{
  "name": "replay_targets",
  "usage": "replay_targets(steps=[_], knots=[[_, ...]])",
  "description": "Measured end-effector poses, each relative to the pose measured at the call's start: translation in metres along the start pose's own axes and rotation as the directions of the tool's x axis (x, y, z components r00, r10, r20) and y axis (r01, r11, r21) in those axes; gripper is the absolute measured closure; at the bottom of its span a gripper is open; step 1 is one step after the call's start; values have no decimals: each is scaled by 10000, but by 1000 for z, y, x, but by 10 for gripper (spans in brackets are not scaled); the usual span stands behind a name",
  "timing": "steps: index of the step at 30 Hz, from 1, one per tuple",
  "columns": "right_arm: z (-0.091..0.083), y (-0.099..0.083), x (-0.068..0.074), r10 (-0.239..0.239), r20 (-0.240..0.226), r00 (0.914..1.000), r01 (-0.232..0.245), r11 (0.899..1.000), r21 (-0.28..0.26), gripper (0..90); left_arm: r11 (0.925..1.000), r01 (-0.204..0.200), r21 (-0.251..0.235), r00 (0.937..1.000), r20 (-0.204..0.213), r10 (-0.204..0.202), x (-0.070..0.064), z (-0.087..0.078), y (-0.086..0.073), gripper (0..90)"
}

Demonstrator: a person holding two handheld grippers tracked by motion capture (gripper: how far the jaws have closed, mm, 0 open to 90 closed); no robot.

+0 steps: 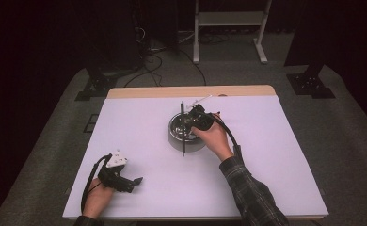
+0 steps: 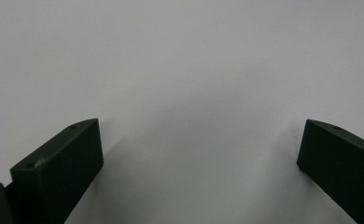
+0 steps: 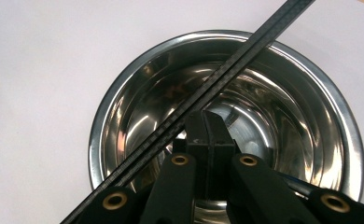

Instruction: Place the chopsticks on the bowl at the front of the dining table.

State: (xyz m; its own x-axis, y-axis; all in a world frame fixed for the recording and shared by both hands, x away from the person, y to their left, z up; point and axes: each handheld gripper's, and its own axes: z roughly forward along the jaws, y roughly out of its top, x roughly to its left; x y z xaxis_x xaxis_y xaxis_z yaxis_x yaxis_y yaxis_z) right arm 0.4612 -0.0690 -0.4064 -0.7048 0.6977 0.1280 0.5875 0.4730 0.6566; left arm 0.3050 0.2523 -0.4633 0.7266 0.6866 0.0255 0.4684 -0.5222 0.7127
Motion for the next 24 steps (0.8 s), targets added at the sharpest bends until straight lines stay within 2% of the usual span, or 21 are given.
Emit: replay_targets(steps=[4, 12, 19, 24], knots=[[-5, -1, 1, -8, -28, 10000, 8, 10000, -64, 899, 10000, 0, -1, 10000, 2, 0, 0, 0, 0, 0], [-27, -10, 12, -329, -121, 9994, 324, 9988, -359, 899, 10000, -14, 13, 10000, 0, 14, 0, 0, 0, 0], [-48, -26, 31, -767, -347, 9965, 747, 9956, -565, 899, 10000, -25, 21, 10000, -5, 25, 0, 0, 0, 0], [-59, -42, 48, -1191, -675, 9906, 1149, 9914, -626, 899, 10000, -20, 24, 10000, -6, 20, 0, 0, 0, 0]])
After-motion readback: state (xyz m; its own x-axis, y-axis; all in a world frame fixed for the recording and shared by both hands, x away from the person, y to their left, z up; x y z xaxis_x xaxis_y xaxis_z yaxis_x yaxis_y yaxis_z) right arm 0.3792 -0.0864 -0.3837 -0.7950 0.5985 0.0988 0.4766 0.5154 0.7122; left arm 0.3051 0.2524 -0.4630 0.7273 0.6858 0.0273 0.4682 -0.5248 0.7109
